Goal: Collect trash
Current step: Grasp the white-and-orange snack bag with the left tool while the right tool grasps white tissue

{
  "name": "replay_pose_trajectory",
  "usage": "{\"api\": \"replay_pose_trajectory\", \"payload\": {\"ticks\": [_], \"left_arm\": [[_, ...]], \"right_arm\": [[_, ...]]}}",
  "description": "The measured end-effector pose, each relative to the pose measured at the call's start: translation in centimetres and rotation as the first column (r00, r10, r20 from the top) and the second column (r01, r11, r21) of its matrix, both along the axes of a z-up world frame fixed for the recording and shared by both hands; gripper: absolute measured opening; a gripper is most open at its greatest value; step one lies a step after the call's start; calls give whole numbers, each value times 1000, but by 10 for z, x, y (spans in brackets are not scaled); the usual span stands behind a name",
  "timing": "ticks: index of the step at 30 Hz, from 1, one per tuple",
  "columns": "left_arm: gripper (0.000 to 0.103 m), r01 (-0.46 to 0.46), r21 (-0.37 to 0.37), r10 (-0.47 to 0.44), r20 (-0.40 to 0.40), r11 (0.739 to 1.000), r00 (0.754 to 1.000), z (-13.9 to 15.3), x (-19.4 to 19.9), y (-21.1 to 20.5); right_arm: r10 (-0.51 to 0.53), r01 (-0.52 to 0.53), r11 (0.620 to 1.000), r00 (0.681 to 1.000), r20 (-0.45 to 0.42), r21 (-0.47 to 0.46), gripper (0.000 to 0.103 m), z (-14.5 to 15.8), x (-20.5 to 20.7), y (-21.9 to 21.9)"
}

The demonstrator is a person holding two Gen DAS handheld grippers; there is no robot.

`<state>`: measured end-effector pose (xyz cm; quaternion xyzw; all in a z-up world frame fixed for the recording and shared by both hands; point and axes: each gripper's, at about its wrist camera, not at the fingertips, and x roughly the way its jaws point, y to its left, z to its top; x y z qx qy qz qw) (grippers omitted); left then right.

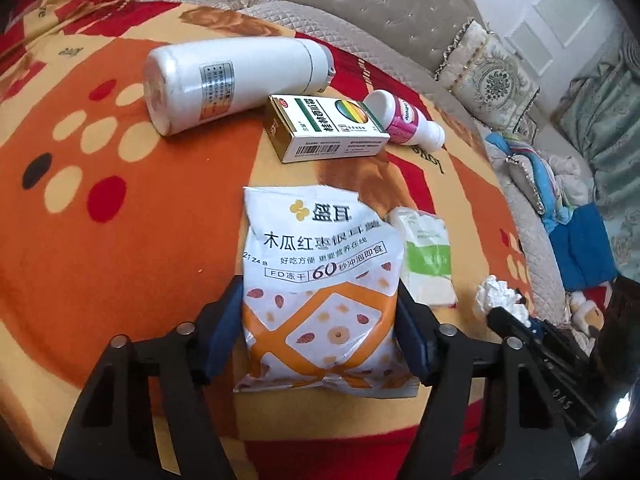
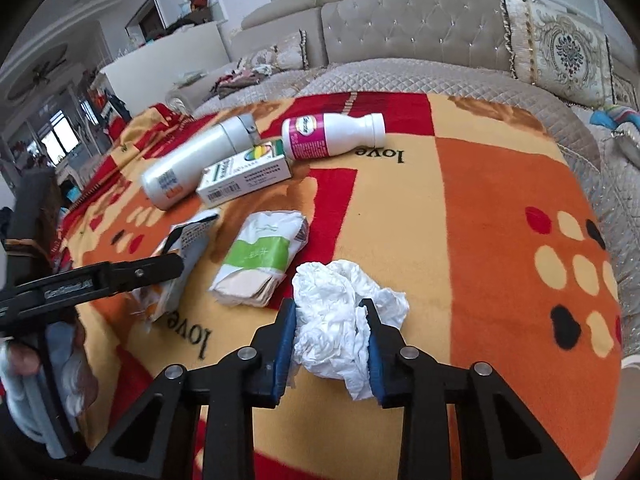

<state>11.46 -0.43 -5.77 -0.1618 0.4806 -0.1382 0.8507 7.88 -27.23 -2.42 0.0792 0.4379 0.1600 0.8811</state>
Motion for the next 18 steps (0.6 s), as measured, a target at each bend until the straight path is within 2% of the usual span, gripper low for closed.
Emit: {"api": "replay_pose_trajectory", "payload": {"ticks": [8, 18], "left_arm": [[64, 26, 25, -28, 79, 999, 996, 30, -35, -1], [64, 95, 38, -99, 102, 995, 990, 45, -66, -29]], "right_arm": [[-4, 3, 998, 1000, 17, 61, 30, 14, -31, -15], [-10, 6, 998, 998, 57, 62, 30, 30, -63, -27]]}}
